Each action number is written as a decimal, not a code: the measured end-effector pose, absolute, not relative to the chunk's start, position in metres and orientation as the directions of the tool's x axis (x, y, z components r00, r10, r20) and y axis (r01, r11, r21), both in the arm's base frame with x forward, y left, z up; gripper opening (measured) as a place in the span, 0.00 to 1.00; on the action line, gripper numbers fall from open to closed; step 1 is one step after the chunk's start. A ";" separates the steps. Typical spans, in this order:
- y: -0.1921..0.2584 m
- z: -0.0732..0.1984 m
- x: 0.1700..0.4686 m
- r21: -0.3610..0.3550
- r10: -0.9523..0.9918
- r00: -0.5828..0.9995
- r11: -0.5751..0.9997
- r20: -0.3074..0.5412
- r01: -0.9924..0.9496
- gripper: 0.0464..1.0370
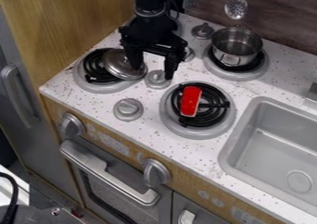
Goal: Move stainless pot between the two burners on the left
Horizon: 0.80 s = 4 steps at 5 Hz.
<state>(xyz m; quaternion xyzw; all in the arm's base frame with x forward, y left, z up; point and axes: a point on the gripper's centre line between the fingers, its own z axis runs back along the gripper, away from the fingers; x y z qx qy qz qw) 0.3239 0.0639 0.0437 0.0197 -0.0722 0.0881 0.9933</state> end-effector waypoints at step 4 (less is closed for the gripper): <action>-0.032 0.042 0.386 -0.013 -0.101 0.963 0.994 0.250 0.108 0.96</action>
